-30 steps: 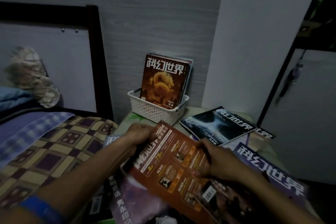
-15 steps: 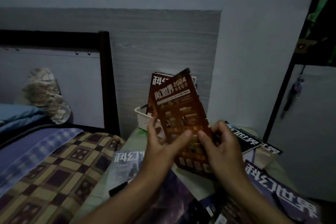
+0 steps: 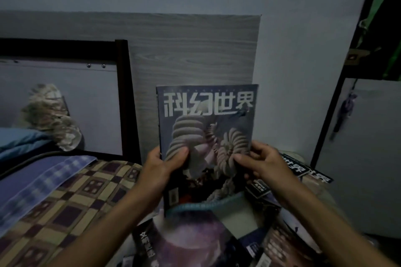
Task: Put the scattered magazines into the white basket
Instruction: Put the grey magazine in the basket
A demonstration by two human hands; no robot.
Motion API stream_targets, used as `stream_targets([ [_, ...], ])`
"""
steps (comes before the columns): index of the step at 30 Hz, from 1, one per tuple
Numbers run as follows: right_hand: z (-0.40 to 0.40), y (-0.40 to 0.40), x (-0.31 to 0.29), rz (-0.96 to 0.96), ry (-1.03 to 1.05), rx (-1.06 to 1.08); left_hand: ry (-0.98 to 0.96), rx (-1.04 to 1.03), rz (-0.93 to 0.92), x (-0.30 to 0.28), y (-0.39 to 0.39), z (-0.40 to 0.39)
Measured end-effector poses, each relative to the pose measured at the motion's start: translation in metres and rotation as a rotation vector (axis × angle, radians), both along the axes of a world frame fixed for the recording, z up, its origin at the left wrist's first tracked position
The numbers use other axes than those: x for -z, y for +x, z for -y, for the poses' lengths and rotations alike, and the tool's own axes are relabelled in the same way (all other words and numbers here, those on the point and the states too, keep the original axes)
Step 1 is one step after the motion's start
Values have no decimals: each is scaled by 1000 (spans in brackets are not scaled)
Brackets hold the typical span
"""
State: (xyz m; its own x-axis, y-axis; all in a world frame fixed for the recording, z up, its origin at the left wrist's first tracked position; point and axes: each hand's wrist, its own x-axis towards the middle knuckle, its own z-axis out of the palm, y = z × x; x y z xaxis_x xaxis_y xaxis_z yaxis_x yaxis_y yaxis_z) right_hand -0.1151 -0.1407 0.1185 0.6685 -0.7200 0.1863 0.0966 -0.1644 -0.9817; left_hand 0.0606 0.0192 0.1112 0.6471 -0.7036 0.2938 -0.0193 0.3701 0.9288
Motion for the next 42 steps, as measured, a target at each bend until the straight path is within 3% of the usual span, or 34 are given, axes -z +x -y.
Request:
stream_targets([
  [5, -3, 13, 25, -73, -207, 27, 117, -147, 270, 24, 42, 14],
  [8, -12, 17, 56, -166, -198, 73, 293, -210, 495, 65, 46, 11],
  [10, -10, 18, 61, -164, -185, 111, 306, -289, 597, 87, 52, 8],
  [15, -1, 35, 38, -38, -283, 73, 221, -401, 503, 78, 71, 18],
  [21, 54, 89, -27, 110, -429, 252, 93, -402, 437, -14, 124, 71],
  [25, 114, 139, -39, 122, -376, 345, 200, -395, 464, -45, 167, 132],
  [33, 173, 191, 24, -125, -287, 388, 502, -510, 590, 10, 215, 212],
  [38, 173, 192, 61, -128, -347, 396, 643, -482, 640, 50, 229, 222],
  [42, 170, 195, 61, -175, -466, 528, 673, -542, 668, 56, 225, 227],
])
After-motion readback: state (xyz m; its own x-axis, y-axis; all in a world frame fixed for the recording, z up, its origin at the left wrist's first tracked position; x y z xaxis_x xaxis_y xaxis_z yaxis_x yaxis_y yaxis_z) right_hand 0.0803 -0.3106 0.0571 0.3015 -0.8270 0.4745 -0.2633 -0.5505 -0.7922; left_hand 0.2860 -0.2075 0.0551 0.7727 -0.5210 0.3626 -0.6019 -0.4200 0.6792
